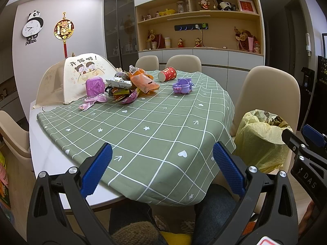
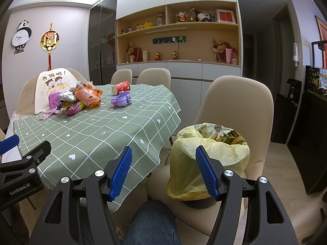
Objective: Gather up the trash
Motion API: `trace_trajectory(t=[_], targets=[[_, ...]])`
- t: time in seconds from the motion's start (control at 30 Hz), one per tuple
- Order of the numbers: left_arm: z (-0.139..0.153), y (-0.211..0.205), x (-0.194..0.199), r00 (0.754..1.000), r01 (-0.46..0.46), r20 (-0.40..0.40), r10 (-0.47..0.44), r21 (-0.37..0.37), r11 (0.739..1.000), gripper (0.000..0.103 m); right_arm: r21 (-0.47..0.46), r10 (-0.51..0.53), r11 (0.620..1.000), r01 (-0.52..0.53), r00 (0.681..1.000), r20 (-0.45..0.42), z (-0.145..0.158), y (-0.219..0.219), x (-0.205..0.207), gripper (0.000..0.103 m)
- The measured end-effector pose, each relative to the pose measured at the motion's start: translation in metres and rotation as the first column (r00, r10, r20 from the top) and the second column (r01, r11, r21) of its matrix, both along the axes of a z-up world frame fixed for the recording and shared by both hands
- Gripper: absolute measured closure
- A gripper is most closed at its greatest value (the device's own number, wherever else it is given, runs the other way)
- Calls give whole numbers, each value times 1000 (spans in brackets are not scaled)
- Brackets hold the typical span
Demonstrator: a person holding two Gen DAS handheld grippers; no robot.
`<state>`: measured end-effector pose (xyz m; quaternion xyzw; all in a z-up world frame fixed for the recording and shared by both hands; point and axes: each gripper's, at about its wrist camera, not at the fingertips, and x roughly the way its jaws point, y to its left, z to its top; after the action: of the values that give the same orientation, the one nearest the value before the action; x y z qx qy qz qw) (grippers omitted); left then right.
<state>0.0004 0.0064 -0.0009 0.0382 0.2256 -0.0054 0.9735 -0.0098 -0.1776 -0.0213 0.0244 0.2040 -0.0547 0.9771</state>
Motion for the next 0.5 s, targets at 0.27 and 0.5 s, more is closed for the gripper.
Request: trace_trajectory(t=[0.27,0.5], targets=[[0,0,0,1000,0,0,0,1,1000,9,0,1,1000,-1,1000,-1,-1,0,0,42],[0,0,-2,1000,-1,0,1,3,1000,9,1,3,1000,-3,1000,-5,-3,0,1,42]])
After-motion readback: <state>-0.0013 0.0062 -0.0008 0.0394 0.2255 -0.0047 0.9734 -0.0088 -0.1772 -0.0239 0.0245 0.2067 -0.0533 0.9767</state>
